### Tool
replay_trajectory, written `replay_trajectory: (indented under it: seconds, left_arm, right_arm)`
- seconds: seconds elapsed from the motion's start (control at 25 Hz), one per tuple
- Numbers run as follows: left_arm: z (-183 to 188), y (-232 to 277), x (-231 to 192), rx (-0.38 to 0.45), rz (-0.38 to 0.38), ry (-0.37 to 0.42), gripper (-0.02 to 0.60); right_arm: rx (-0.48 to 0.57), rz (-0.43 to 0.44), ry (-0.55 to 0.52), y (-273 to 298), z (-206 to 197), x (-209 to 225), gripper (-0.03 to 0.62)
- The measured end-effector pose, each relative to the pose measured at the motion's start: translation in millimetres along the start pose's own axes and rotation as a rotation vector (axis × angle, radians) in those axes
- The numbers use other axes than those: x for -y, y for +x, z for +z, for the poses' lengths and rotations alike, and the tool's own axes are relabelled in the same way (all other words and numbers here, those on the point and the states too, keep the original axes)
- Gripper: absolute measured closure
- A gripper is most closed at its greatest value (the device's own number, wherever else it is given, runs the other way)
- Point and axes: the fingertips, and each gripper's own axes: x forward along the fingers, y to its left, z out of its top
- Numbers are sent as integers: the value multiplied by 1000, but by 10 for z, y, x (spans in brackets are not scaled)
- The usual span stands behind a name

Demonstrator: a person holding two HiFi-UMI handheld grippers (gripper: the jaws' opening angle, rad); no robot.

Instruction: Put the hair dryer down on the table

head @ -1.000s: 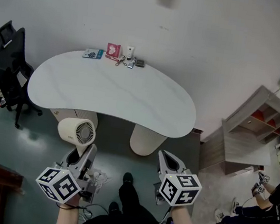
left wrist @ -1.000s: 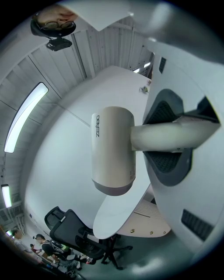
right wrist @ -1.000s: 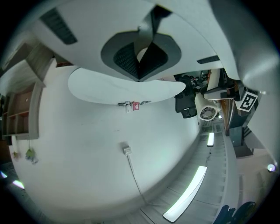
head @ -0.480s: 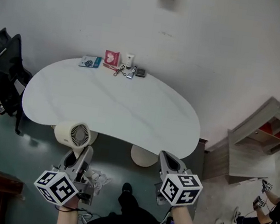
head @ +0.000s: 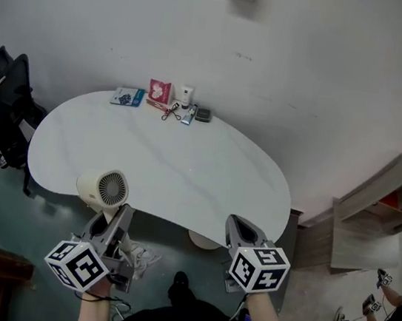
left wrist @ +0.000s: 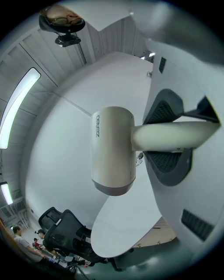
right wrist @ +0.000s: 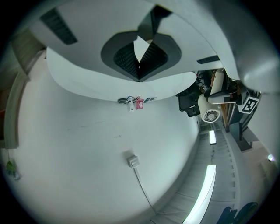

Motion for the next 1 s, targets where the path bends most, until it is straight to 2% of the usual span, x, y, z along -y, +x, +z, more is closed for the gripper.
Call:
replay_trajectory:
  seconds: [0.2,0.6,1.0]
  left_arm:
    - [203,301,49,-3,-7,-3,426]
    - [595,925,179,15,-10,39,426]
    - [856,1422,191,20,-25,57,426]
  right_arm:
    - [-2,1,4,165,135,180,592]
    - [8,16,7,433,415,483,592]
    - [1,20,14,614,506,550,592]
